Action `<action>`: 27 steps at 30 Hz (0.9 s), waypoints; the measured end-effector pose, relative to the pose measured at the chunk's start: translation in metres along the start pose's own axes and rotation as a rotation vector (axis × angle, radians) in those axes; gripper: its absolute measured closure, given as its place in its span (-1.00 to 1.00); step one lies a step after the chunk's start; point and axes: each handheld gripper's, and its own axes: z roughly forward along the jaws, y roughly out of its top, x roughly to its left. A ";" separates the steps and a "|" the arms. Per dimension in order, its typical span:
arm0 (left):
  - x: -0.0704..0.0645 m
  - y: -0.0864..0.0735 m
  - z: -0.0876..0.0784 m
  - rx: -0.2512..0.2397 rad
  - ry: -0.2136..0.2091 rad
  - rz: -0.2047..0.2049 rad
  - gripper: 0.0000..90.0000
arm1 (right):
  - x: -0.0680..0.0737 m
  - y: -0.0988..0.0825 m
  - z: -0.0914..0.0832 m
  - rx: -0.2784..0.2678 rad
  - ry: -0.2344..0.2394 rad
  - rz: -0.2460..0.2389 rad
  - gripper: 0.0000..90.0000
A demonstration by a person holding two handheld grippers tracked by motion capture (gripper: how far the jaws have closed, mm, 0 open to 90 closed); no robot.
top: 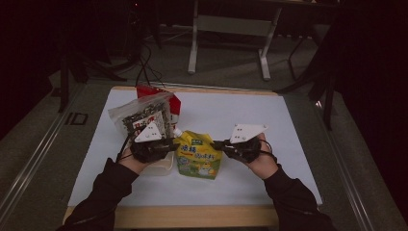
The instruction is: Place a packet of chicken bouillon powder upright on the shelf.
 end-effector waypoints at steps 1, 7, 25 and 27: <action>-0.001 0.000 -0.001 0.003 0.009 0.004 0.75 | 0.000 -0.001 0.000 -0.002 0.000 0.006 1.00; -0.004 0.000 -0.003 -0.002 0.019 0.016 1.00 | -0.002 -0.002 -0.001 -0.003 0.002 0.017 1.00; -0.010 -0.001 -0.004 -0.023 -0.010 0.068 1.00 | -0.017 -0.010 0.011 0.022 -0.038 0.171 -0.20; -0.011 0.000 -0.004 -0.023 -0.012 0.073 1.00 | -0.020 -0.011 0.012 0.018 -0.039 0.187 -0.24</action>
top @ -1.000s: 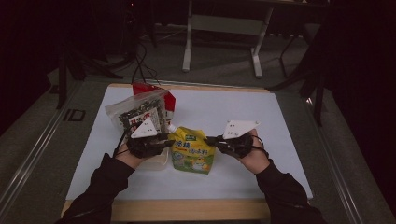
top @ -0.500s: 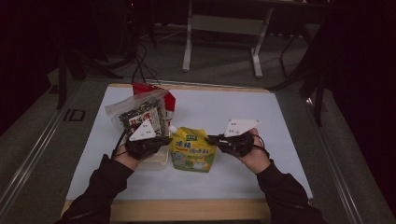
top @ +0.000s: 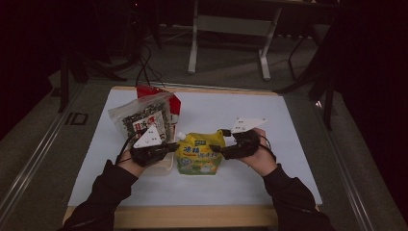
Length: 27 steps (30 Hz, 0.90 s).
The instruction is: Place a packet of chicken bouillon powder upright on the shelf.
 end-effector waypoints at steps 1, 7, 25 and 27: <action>0.000 0.000 0.000 0.000 -0.007 -0.003 1.00 | -0.001 0.000 0.001 0.002 0.002 0.001 -0.28; -0.001 0.000 0.000 0.003 -0.002 0.001 1.00 | -0.004 -0.002 0.007 0.005 0.066 -0.007 -0.07; -0.004 0.011 -0.010 -0.004 -0.023 -0.010 0.98 | 0.009 0.011 0.001 0.044 0.182 -0.104 1.00; -0.006 0.015 -0.014 -0.007 -0.023 -0.019 0.82 | 0.008 0.014 -0.003 0.038 0.184 -0.107 1.00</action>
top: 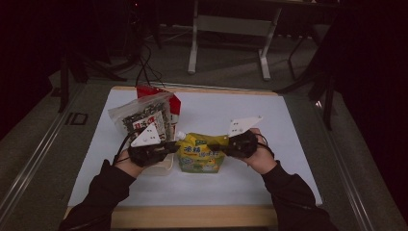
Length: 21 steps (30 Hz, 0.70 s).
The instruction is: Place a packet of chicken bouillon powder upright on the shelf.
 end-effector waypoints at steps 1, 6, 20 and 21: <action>0.000 0.001 -0.001 0.001 -0.005 -0.006 0.73 | 0.000 0.001 -0.002 -0.006 0.006 0.001 1.00; -0.008 0.003 -0.005 0.026 0.006 -0.012 0.31 | 0.000 0.005 -0.011 -0.035 0.001 -0.003 1.00; -0.041 -0.006 -0.008 0.062 -0.036 -0.045 -0.10 | -0.002 0.020 -0.032 -0.088 -0.038 -0.021 1.00; -0.046 -0.007 -0.007 0.064 -0.046 -0.047 -0.13 | -0.002 0.021 -0.032 -0.093 -0.036 -0.025 1.00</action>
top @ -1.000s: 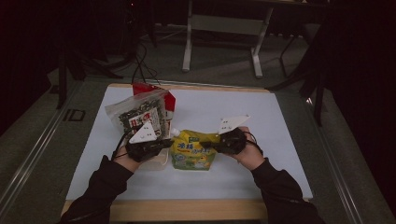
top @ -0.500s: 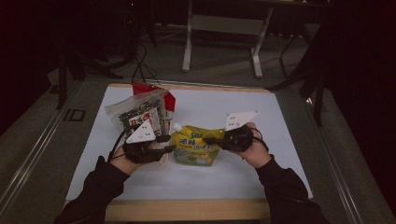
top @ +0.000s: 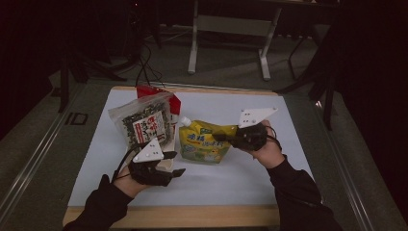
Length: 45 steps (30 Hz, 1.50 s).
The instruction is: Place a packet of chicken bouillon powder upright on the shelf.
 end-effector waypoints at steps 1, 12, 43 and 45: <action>0.000 0.000 0.000 0.000 0.000 0.000 -0.16 | 0.000 0.000 0.000 0.000 0.000 0.000 1.00; -0.028 -0.022 0.031 0.045 -0.094 -0.014 -0.66 | 0.009 0.026 0.006 -0.052 0.026 -0.044 1.00; -0.046 -0.057 0.071 0.122 -0.134 0.034 -0.98 | 0.021 0.066 0.097 -0.092 0.174 -0.067 1.00; -0.046 -0.058 0.072 0.126 -0.137 0.036 -0.98 | 0.023 0.066 0.105 -0.098 0.189 -0.063 1.00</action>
